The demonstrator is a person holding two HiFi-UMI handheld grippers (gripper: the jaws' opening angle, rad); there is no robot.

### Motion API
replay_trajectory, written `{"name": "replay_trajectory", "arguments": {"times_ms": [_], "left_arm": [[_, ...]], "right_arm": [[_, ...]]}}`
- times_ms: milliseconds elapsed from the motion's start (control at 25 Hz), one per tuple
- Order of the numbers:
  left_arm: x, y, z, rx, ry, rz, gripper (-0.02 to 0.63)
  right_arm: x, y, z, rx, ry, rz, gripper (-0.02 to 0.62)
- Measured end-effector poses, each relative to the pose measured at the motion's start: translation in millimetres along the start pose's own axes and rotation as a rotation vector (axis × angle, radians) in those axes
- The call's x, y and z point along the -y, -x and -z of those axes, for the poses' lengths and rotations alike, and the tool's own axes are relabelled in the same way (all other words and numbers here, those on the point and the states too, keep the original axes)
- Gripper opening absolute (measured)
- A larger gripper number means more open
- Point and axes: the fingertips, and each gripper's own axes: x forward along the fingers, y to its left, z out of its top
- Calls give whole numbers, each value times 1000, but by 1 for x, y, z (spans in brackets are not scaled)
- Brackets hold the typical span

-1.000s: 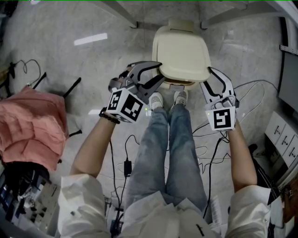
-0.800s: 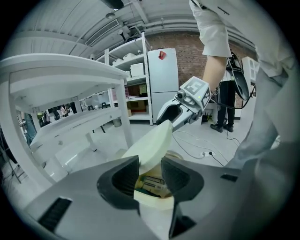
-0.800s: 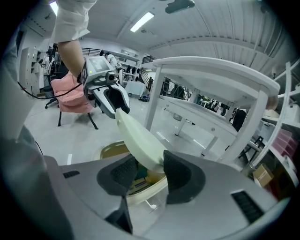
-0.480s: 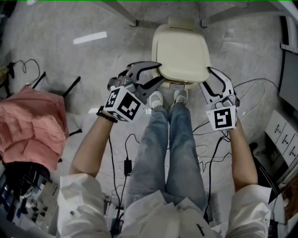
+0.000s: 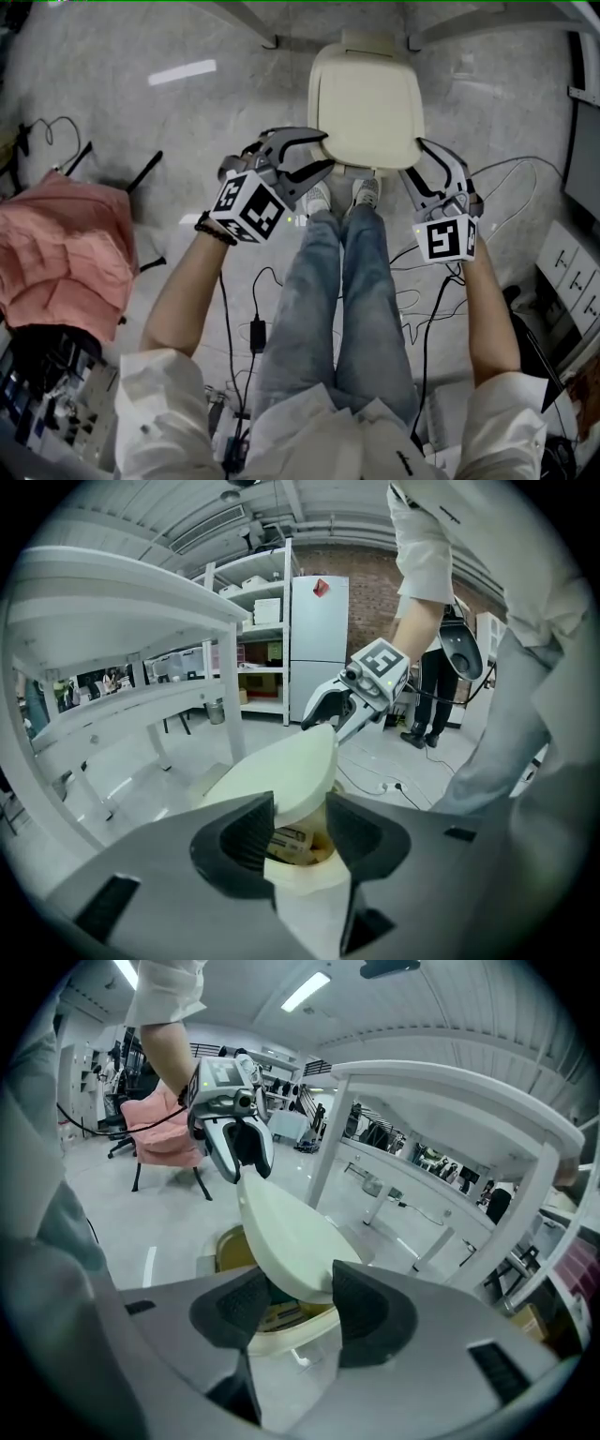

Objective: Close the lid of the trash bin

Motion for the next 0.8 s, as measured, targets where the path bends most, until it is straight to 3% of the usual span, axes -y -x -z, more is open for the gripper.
{"name": "replay_trajectory", "arguments": {"times_ms": [360,800], "left_arm": [[4,-7,10,23,133,28,181],[8,-16,23,12,213,36,172]], "right_arm": [[-15,-7,14,-40,27,-36,246],[-32,-15,26,-48,-60,-112,292]]}}
